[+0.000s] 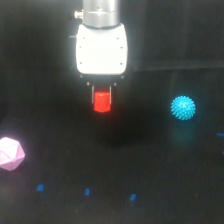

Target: Pick up the red object from the table

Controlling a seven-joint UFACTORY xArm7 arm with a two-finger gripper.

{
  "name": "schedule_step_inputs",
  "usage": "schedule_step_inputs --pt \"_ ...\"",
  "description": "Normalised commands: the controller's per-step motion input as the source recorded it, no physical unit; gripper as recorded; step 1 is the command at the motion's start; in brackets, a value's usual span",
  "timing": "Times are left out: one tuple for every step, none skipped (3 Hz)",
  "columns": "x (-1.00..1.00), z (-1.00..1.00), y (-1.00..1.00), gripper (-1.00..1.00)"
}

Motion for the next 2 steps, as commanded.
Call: schedule_step_inputs --pt "0.25 -0.18 0.28 -1.0" --pt "0.13 -0.27 -0.02 -1.0"
